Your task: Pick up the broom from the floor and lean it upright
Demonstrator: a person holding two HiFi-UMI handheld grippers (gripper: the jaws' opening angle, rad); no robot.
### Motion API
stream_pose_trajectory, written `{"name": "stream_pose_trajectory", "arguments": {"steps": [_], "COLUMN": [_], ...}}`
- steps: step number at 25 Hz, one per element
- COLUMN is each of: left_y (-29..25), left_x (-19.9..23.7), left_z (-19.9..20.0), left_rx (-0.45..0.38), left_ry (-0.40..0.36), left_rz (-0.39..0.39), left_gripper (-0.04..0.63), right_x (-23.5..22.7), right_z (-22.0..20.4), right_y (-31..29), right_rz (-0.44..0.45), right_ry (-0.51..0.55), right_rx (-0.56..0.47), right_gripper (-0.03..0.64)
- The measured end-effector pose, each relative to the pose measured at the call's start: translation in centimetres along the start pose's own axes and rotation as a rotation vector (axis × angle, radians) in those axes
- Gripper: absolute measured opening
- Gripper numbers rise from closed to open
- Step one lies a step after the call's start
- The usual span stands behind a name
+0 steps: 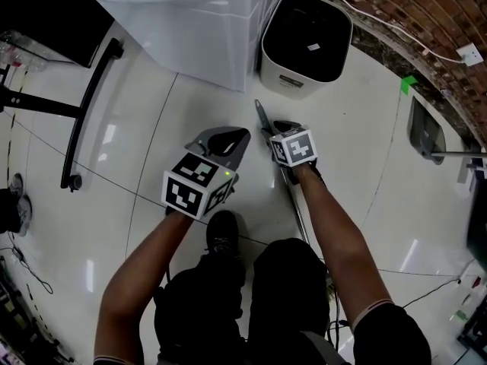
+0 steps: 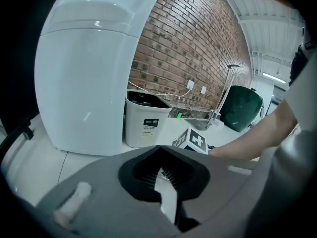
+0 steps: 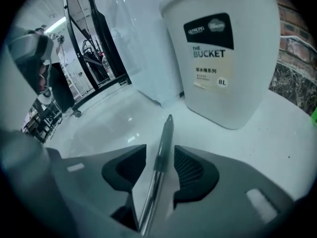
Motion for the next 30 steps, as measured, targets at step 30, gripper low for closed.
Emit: {"name": "stream_pose_trajectory", "arguments": {"steps": [30], "left_y": [10.5], "left_x": [-12.3], "left_z": [16.5], "left_rx": [0.071], "left_ry": [-0.155], "left_rz": [-0.151], "left_gripper": [0.0], "right_x": [5.8], "right_z": [4.0], "right_y": [31.8], "right_rz": [-0.044], "right_ry": [-0.132], "right_rx": [-0.222], "right_gripper": [0.086]}}
Point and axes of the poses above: the fingertips, and each gripper's own axes: y backward along the fingers, x to its left, z out of its top, the point moved 5 cm from there along y, backward along the fingers, and after that the axes turned 6 degrees about x, right-handed, at the moved point
